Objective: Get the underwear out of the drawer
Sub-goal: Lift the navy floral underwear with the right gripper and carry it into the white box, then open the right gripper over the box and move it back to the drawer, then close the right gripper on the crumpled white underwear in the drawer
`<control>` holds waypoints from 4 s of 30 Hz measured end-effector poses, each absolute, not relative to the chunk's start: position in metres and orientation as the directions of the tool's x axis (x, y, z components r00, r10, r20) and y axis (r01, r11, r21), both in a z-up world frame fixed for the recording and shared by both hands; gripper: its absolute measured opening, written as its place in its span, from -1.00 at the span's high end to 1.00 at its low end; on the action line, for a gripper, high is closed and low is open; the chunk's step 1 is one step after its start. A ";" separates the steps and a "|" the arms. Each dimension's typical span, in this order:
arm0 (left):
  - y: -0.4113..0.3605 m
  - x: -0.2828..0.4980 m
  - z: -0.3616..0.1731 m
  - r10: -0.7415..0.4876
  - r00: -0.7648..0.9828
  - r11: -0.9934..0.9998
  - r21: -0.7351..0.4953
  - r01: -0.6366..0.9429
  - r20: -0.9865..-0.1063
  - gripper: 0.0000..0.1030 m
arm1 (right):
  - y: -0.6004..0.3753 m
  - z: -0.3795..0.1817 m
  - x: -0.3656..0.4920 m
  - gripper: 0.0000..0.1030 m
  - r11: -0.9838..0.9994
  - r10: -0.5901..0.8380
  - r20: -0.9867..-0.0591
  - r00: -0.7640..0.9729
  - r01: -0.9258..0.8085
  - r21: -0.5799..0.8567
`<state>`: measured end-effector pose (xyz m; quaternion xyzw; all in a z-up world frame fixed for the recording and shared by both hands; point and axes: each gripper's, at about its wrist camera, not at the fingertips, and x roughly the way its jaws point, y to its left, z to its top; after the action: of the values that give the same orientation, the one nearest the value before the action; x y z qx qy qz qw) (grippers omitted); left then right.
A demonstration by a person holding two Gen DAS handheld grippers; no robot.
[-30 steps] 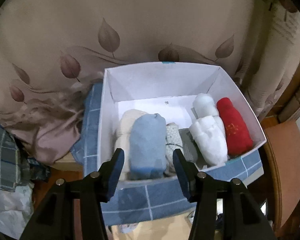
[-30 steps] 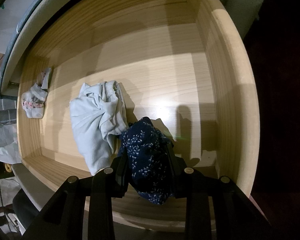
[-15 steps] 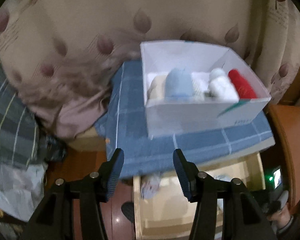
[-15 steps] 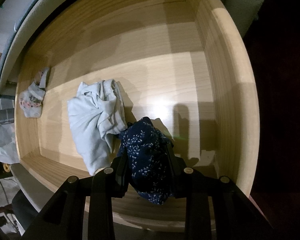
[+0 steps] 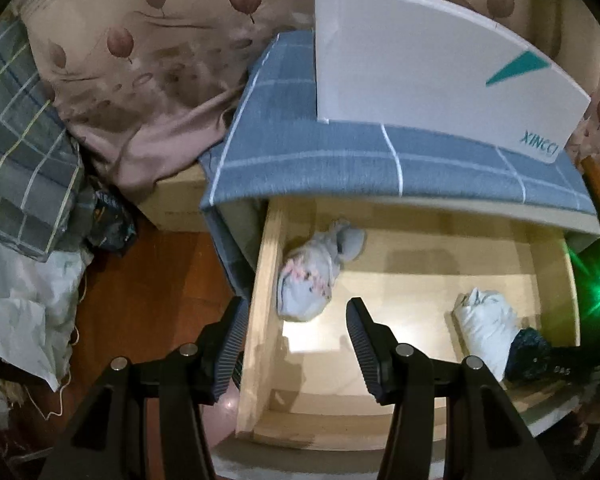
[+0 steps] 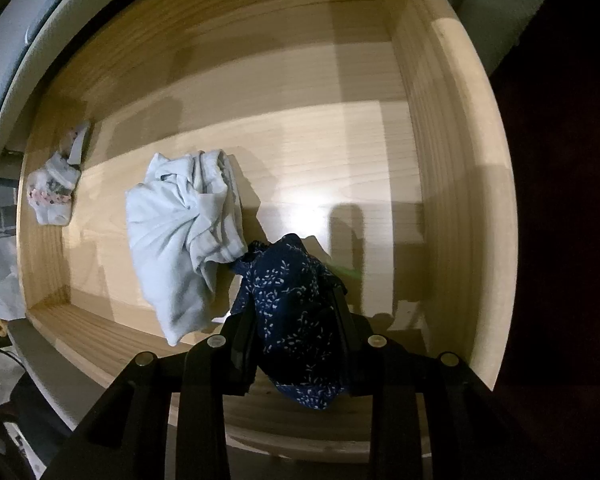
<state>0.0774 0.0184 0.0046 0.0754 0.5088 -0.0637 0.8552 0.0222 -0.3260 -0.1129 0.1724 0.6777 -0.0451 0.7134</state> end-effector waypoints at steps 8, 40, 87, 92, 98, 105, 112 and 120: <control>0.021 0.070 -0.019 -0.020 0.462 0.987 0.057 0.152 -0.886 -0.02 | -0.313 -0.116 0.026 0.47 0.951 0.128 -0.990 0.063 0.276 0.141; 0.057 0.066 -0.001 -0.025 0.546 0.999 0.001 0.047 -0.837 -0.02 | -0.301 0.049 0.047 0.48 0.971 -0.058 -0.902 0.427 0.232 0.048; 0.079 0.075 -0.007 -0.019 0.526 0.999 -0.041 -0.030 -0.850 -0.02 | -0.256 0.093 0.230 0.11 0.981 -0.123 -0.858 0.498 0.191 -0.030; 0.081 0.075 -0.008 -0.012 0.522 0.998 -0.040 -0.042 -0.853 -0.02 | -0.256 0.118 0.213 0.08 0.984 -0.114 -0.845 0.522 0.177 -0.023; 0.078 0.076 -0.008 -0.001 0.519 0.999 -0.025 -0.040 -0.855 -0.02 | -0.249 0.143 0.174 0.00 0.993 -0.084 -0.835 0.544 0.116 -0.024; 0.078 0.075 -0.010 0.007 0.517 0.999 -0.018 -0.045 -0.856 -0.02 | -0.243 0.124 0.122 -0.01 0.999 -0.034 -0.867 0.497 0.053 -0.009; 0.077 0.074 -0.009 0.010 0.515 0.999 -0.011 -0.039 -0.857 -0.02 | -0.237 0.055 0.085 -0.01 0.999 0.015 -0.923 0.385 0.041 0.034; 0.079 0.075 -0.009 0.003 0.509 0.999 -0.024 -0.045 -0.861 -0.02 | -0.222 -0.017 0.080 -0.01 0.999 0.039 -0.961 0.273 0.025 0.048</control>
<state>0.0754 0.0789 -0.0092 -0.0214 0.4955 0.0138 0.8682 0.0804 -0.2219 -0.0171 0.0267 0.6027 0.0043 0.7975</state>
